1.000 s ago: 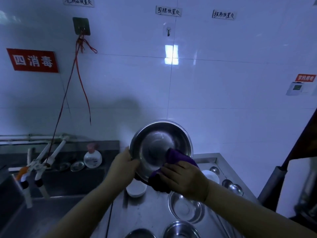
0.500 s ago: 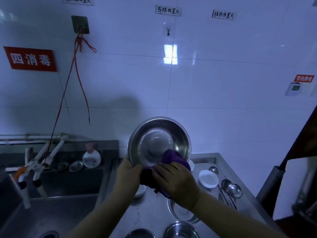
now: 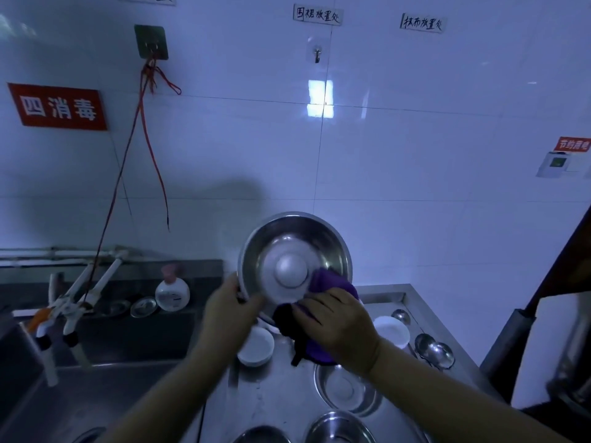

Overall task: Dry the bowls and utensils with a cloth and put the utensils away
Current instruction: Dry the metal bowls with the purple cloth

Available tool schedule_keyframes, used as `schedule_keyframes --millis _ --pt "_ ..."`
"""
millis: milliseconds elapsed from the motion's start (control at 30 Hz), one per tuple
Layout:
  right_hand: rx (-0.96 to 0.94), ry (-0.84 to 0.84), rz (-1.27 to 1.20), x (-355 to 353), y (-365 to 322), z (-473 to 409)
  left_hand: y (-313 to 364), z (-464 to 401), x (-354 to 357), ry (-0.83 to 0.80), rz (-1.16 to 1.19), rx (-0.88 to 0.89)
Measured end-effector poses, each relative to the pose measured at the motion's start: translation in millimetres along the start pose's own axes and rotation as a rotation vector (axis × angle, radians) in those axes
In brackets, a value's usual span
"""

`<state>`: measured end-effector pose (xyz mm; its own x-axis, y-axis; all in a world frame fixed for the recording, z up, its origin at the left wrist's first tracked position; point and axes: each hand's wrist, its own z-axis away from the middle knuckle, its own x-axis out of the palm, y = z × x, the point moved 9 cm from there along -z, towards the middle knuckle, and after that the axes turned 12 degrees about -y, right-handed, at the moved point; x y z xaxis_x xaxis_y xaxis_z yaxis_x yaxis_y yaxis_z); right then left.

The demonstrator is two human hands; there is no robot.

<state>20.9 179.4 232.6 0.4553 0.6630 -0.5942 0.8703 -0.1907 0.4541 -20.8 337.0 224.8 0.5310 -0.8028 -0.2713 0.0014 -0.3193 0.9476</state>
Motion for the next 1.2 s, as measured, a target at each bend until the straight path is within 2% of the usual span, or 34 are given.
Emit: schedule_keyframes --millis 100,167,267,500,700,833,967,1133,1200 --pt "0.078 -0.006 -0.003 7 -12 -1 -14 15 14 0.093 0.243 0.01" --pt "0.097 -0.03 -0.021 12 -16 3 -21 14 19 0.065 0.298 -0.041" --pt "0.055 -0.086 -0.08 19 -19 8 -24 10 20 -0.014 0.25 -0.094" --pt "-0.242 -0.337 -0.132 18 -1 17 -11 -10 -6 -0.131 0.018 -0.044" --pt "-0.235 -0.611 -0.285 30 -1 16 -22 -9 0 -0.143 -0.021 -0.05" --pt "-0.162 -0.796 -0.621 43 -3 18 -27 -5 10 -0.165 -0.004 -0.057" --pt "-0.004 -0.668 -0.576 37 8 12 -22 -5 10 -0.12 -0.013 -0.028" --pt "0.353 -0.199 -0.327 8 29 2 -26 -7 13 -0.11 0.018 -0.056" --pt "0.432 -0.109 -0.236 7 29 1 -28 -5 14 -0.091 0.055 -0.066"
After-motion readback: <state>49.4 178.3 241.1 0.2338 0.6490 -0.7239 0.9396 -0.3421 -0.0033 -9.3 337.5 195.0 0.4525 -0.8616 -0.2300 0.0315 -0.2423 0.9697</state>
